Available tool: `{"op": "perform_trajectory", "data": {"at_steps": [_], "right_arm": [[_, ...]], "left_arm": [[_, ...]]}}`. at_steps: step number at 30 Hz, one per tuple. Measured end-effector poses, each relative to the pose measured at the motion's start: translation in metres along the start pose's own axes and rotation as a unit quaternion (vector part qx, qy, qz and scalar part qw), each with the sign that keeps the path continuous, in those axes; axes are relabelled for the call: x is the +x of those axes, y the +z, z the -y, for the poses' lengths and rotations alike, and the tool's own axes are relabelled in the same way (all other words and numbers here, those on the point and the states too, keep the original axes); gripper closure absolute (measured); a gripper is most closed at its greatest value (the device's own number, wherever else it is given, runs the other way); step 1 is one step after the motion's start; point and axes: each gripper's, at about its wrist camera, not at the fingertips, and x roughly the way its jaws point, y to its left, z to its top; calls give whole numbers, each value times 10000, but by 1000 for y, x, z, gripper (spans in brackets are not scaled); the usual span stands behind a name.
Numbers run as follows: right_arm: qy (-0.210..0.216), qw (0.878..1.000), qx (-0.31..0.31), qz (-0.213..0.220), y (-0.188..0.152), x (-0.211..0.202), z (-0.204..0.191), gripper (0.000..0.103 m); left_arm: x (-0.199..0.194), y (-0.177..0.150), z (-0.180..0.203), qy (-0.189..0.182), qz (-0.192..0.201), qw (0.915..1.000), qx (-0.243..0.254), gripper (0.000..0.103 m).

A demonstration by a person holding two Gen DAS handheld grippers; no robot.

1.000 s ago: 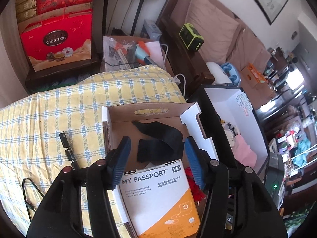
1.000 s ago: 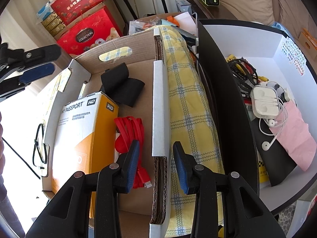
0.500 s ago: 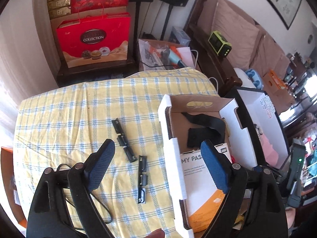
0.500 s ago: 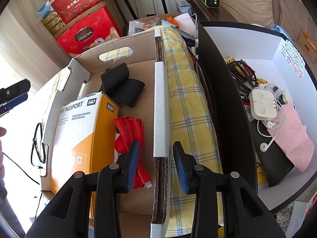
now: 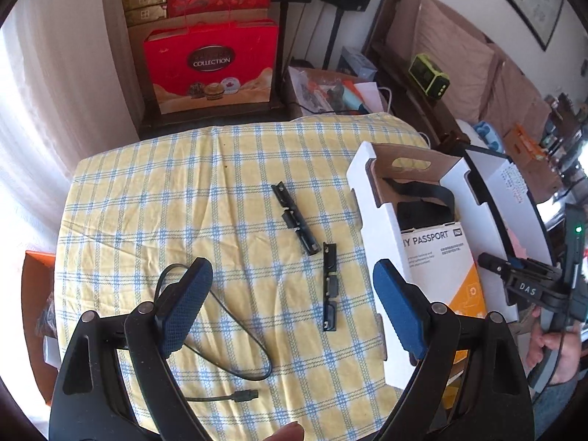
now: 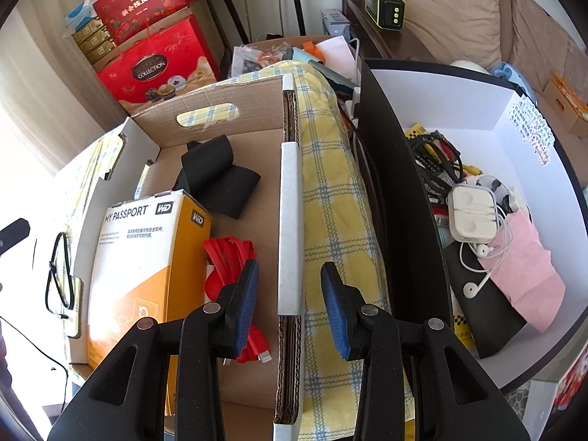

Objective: Organize objects
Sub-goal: 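Move the left gripper back toward the black cable on the table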

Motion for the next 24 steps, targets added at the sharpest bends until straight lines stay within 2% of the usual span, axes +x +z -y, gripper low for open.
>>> {"op": "perform_trajectory", "data": {"at_steps": [8,18,21,24], "right_arm": [[-42,9999,-98,-7,5,1,-5,66],[-130,9997,-214,-75,8,9,-8,67],[-132,9995,-263,-107,11,12,-9,76],[-387,9980,-499,-85,10,13,-17,80]], "left_arm": [[2,-22,-24,265,-65,9996,27,15],[6,-47,-78,553,-287,9979,-159,15],[12,-55,-91,615,-401,9969,-267,15],[19,-63,-104,634,-487,9958,-445,15]]}}
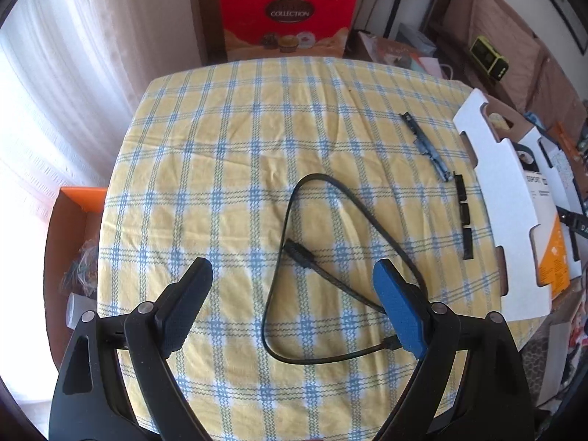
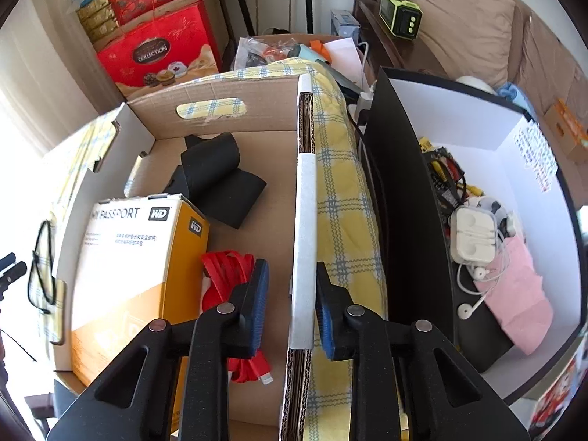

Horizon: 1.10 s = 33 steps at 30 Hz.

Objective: Organize objects
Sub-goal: 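Move the left gripper back toward the black cable on the table, then close the left gripper on the black cable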

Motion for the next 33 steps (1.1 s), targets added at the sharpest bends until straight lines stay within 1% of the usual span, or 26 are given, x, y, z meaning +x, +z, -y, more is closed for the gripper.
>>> {"op": "perform_trajectory", "data": {"at_steps": [2,4,6,10,15,19,24,28,30,31,32,33], "right_arm": [[-49,9999,-160,37,0,1,-7,83],[48,9995,-297,49,0,2,-12,86],[77,9991,-413,60,0,3,-20,87],[-41,9988,-490,67,5,8,-34,86],[80,9985,-547,16,12,12,-53,86],[161,9973,-715,20,13,15,-78,86],[239,9957,-896,10,12,17,-106,86],[192,9953,-944,28,10,18,-116,84],[255,9956,-900,8,11,19,-116,85],[286,9956,-890,0,11,19,-115,85],[308,9955,-893,-3,10,18,-114,85],[325,9954,-897,-13,10,18,-114,85]], "left_arm": [[7,-3,-7,-5,-70,9999,-108,15],[13,-5,-12,20,-131,9998,-178,15],[16,-6,-15,20,-160,9997,-208,15],[17,-7,-16,-30,-162,9996,-224,15],[16,-10,-21,-45,-151,9996,-249,15],[16,-11,-25,-105,-160,9994,-284,15],[15,-13,-28,-86,-148,9995,-277,15],[14,-14,-31,-156,-146,9994,-277,20],[13,-12,-29,-181,-129,9994,-258,24],[12,-13,-29,-226,-116,9994,-246,29],[11,-12,-27,-284,-84,9993,-224,41],[10,-11,-26,-398,-79,9990,-213,49]]}}
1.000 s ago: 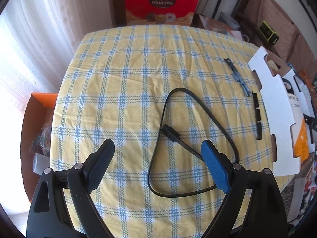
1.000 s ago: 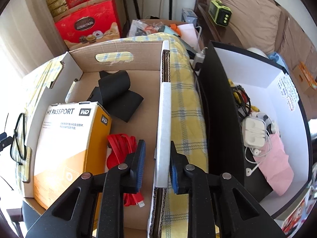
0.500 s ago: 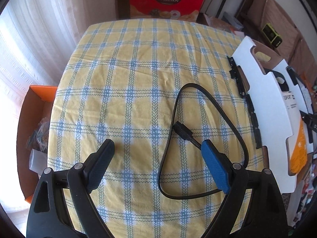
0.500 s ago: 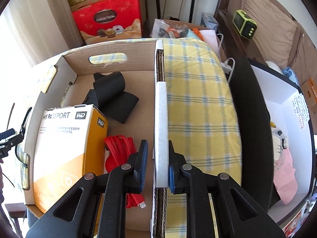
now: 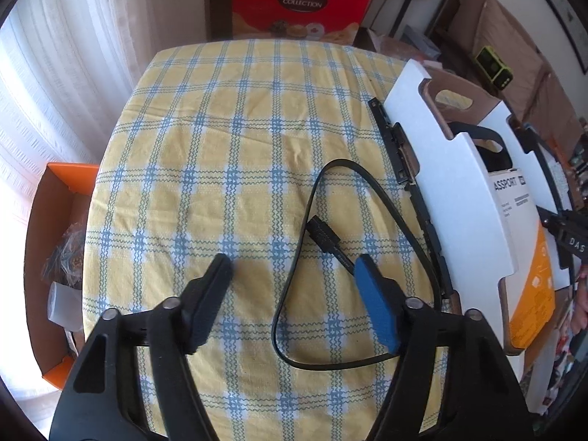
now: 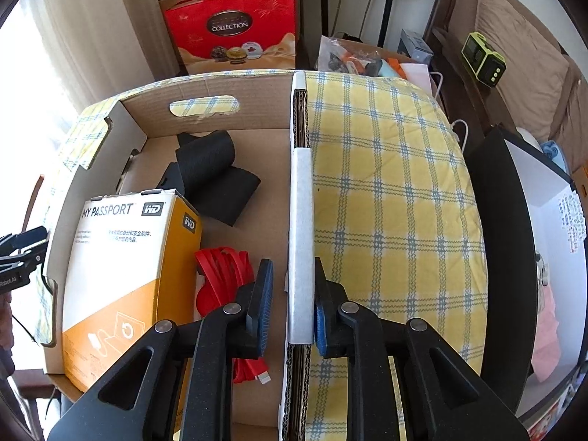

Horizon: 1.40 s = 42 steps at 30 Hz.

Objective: Organize objects
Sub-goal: 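Close the left gripper on the black cable, then lift the black cable and lower it into the cardboard box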

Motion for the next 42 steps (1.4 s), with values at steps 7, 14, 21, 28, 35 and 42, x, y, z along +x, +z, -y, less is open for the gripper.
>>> {"op": "perform_trajectory", "data": {"at_steps": [7,14,21,28,35,42], "right_arm": [[167,9998,96,-90,-7,1,5,88],[311,9992,203,-133,-12,0,13,88],[409,9989,233,-82,-14,-7,13,88],[489,9984,278,-66,-16,-10,16,88],[540,9980,310,-65,-17,-9,17,88],[649,9971,405,-65,-19,-11,18,88]], "left_arm": [[1,3,-2,-84,-67,9999,-80,99],[-11,5,-14,-384,81,9984,-406,99],[-57,26,-13,-580,612,9950,-528,99],[-98,50,0,-829,1018,9903,-463,99],[-85,71,46,-1200,859,9882,-414,99],[-36,82,96,-1401,394,9885,-401,99]]}}
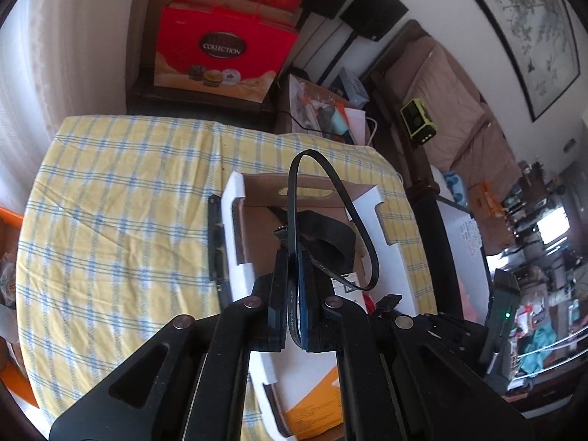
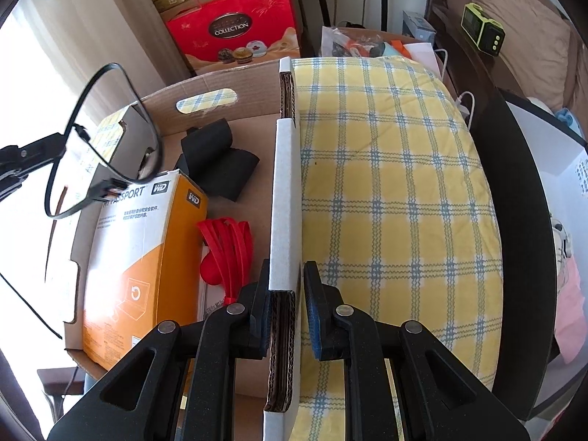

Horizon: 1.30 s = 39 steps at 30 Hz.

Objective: Organize objects
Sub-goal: 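Lift the black cable and lower it into the cardboard box, then open the left gripper to release the black cable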

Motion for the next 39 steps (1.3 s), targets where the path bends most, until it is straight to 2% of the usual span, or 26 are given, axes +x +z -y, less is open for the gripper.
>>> {"op": "perform_trajectory", "data": {"at_steps": [9,16,21,24,26,30,31,33,34,35,39], "right_arm": [[89,9999,49,4,0,-2,2,87],[121,9999,52,-1,-1,-3,1,86],[119,9999,74,-6,-1,-2,2,85],[117,9999,73,-17,-2,-2,2,85],[108,9999,60,-35,-2,-1,1,85],[92,9999,49,-26,-3,0,0,85],[96,9999,59,-26,-3,1,-1,85],[100,9999,74,-27,-4,0,0,85],[86,9999,84,-25,-4,0,0,85],[76,9999,88,-23,-4,0,1,85],[74,9999,70,-11,-5,-3,2,84]], "left_arm": [[55,8,35,148,-365,9992,20,99],[78,11,32,449,-706,9965,-50,98],[76,9,29,640,-665,9956,135,98],[78,1,33,708,-860,9927,456,98],[78,-4,36,668,-1002,9912,550,97],[72,-7,45,494,-1042,9915,594,95],[70,-6,47,494,-998,9920,600,92],[66,-2,48,333,-883,9942,518,73],[63,-1,47,257,-852,9951,441,58],[60,0,45,246,-806,9957,391,51],[42,4,42,348,-564,9965,516,44]]}}
